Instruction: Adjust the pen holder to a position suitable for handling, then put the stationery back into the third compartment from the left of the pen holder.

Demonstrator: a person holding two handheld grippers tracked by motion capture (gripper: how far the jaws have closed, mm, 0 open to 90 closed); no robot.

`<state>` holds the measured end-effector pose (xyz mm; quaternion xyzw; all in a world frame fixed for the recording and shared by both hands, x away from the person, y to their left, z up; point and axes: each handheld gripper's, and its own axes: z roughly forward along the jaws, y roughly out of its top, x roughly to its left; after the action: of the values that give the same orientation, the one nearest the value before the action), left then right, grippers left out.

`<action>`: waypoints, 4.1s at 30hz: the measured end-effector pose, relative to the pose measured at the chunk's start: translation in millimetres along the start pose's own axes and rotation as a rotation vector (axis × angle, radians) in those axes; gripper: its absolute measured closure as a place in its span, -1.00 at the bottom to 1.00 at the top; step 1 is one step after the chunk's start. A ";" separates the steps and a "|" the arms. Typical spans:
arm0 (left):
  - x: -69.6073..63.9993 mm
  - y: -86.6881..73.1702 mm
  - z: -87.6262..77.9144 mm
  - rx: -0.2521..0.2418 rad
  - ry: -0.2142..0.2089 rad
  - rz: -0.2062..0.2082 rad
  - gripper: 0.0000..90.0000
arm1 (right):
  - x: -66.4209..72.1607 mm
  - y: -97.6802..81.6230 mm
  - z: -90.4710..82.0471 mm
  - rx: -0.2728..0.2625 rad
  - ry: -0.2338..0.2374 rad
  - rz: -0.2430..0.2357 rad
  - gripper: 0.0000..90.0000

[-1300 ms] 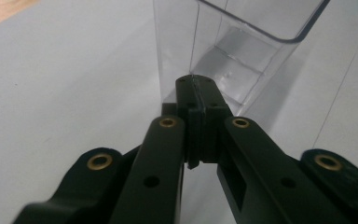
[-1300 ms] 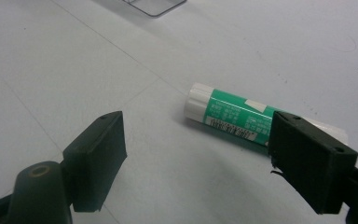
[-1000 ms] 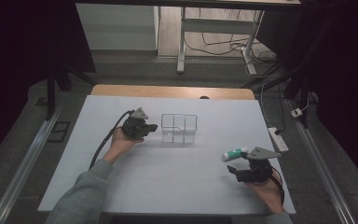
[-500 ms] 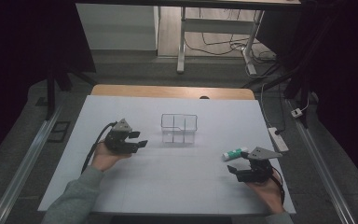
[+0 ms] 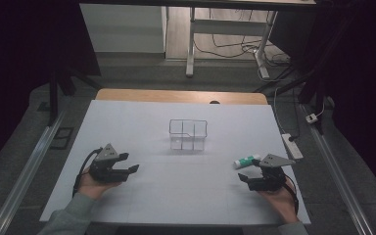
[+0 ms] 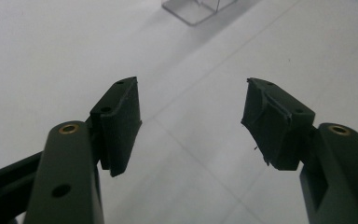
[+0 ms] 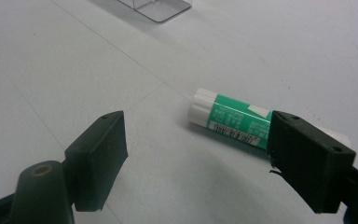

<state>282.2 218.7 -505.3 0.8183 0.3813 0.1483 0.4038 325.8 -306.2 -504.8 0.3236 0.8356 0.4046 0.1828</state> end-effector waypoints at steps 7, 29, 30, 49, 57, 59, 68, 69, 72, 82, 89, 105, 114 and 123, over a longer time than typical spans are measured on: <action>2.0 -6.7 -5.5 -0.008 0.003 0.007 -0.23 | -3.0 -2.5 0.5 -0.001 -0.004 0.018 -0.57; 4.3 -4.7 -2.0 0.014 0.022 0.026 -0.28 | -1.4 1.1 -7.1 0.015 0.056 -0.014 -0.56; 4.2 -4.9 -2.2 0.015 0.023 0.024 -0.29 | -2.0 2.7 -8.1 0.018 0.059 -0.015 -0.55; 1.6 -7.6 -4.0 0.027 0.030 0.009 -0.31 | -46.5 43.3 -20.6 0.192 0.096 -0.185 -0.54; 2.9 -8.6 -2.9 0.039 0.023 0.017 -0.31 | -50.4 61.5 -5.8 0.318 0.143 -0.256 -0.52; 3.5 -9.0 -3.3 0.038 0.026 0.012 -0.31 | -50.3 62.8 0.1 0.349 0.151 -0.279 -0.53; 2.9 -10.9 -6.3 0.041 0.034 0.006 -0.31 | -54.9 69.7 24.2 0.501 0.162 -0.364 -0.55; 3.0 -10.9 -6.6 0.039 0.030 0.005 -0.31 | -55.2 71.0 26.3 0.523 0.167 -0.365 -0.54; 3.6 -10.8 -7.2 0.038 0.026 0.003 -0.31 | -55.3 73.2 33.4 0.555 0.169 -0.392 -0.52; 3.4 -12.3 -5.7 0.053 0.013 0.005 -0.32 | -60.7 72.6 55.0 0.694 0.184 -0.443 -0.13; 4.3 -13.0 -4.9 0.057 0.011 0.001 -0.32 | -62.6 65.8 58.9 0.724 0.182 -0.491 0.20; 3.7 -9.6 -4.3 0.041 0.004 0.000 -0.31 | -37.3 88.2 28.0 0.457 0.174 -0.429 0.43; 2.1 -6.6 -3.0 0.035 0.002 0.015 -0.31 | -26.9 86.3 24.8 0.372 0.186 -0.311 0.43; 0.9 -8.0 -7.7 0.015 0.018 0.017 -0.31 | -4.1 86.1 24.8 0.296 0.160 -0.199 0.43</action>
<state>274.6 226.7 -506.7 0.8231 0.3791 0.1564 0.3929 376.7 -255.4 -451.2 0.2295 0.9256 0.2817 0.1056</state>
